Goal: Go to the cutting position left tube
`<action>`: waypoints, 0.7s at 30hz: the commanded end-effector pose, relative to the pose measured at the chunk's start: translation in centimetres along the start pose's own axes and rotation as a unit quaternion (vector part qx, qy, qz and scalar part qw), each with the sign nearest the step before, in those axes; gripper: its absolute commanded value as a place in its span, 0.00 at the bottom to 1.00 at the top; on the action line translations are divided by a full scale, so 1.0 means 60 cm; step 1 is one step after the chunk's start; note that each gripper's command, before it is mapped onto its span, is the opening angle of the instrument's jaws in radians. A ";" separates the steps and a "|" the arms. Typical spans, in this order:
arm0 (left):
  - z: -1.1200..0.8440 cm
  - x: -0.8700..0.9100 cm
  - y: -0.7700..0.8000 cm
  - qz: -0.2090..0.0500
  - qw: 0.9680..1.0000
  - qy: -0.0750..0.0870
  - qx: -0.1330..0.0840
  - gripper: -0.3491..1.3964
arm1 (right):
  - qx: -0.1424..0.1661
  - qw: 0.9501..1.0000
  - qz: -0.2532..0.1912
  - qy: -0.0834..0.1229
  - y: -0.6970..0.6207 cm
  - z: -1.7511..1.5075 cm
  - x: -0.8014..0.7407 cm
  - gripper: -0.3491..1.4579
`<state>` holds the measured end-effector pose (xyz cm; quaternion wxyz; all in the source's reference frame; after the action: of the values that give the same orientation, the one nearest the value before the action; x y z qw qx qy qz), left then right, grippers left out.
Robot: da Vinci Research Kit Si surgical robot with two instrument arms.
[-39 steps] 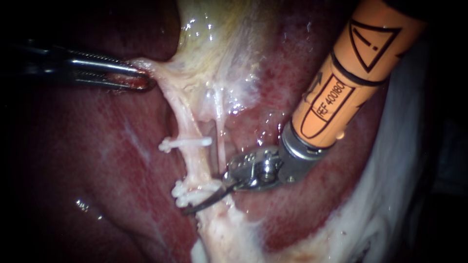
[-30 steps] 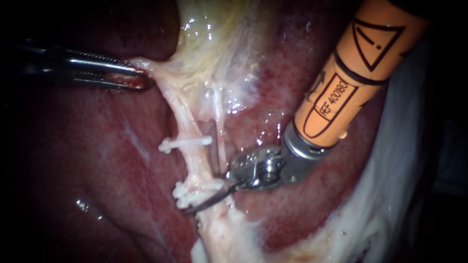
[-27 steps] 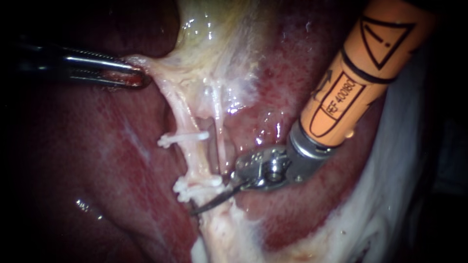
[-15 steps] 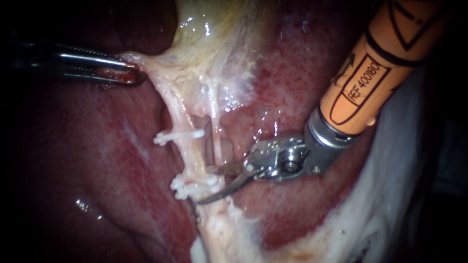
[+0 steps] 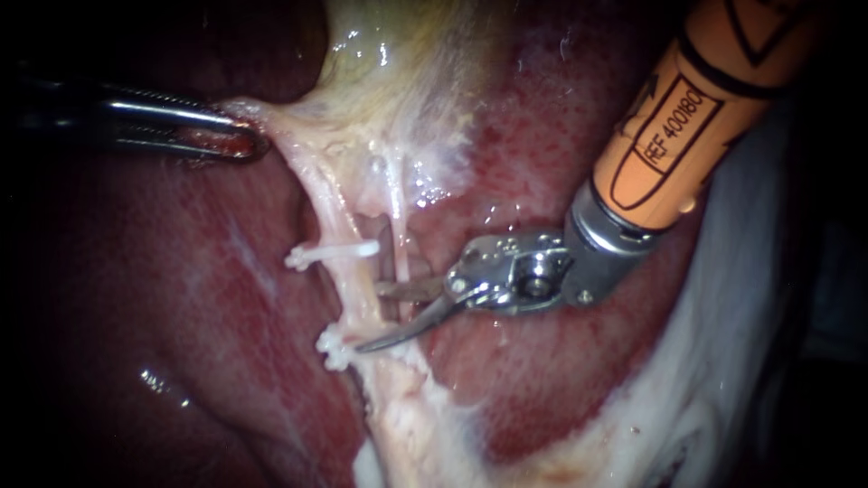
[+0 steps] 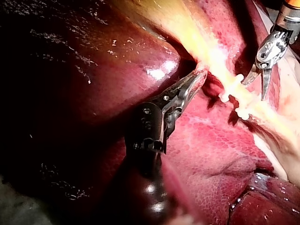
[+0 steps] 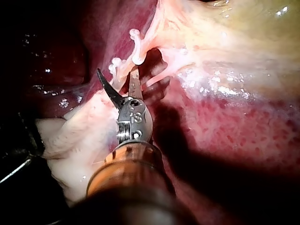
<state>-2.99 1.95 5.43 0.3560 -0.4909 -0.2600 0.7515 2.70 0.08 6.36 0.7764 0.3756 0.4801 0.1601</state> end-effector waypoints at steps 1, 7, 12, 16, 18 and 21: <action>0.0001 -0.0001 -0.0001 0.000 1.000 0.000 0.000 0.00 | 0.005 1.000 0.002 0.004 0.0001 0.0004 -0.0001 0.75; 0.0001 -0.0001 -0.0002 0.000 1.000 0.000 0.000 0.00 | 0.028 0.999 0.011 0.013 0.0009 0.0023 0.0009 0.75; 0.0002 -0.0001 -0.0002 0.000 1.000 0.000 0.000 0.00 | 0.043 0.998 0.021 0.029 0.0014 0.0037 0.0016 0.74; 0.0003 -0.0001 -0.0003 0.000 1.000 0.000 0.000 0.00 | 0.049 0.998 0.025 0.037 0.0020 0.0052 0.0021 0.74; 0.0003 -0.0002 -0.0003 0.000 1.000 0.000 0.000 0.00 | 0.050 0.998 0.026 0.039 0.0023 0.0062 0.0022 0.74; 0.0003 -0.0002 -0.0003 0.000 1.000 0.000 0.000 0.00 | 0.054 0.997 0.027 0.046 0.0027 0.0074 0.0022 0.74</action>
<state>-3.00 1.95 5.46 0.3560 -0.4910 -0.2595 0.7516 3.19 0.08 6.52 0.7246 0.4242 0.5145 0.1741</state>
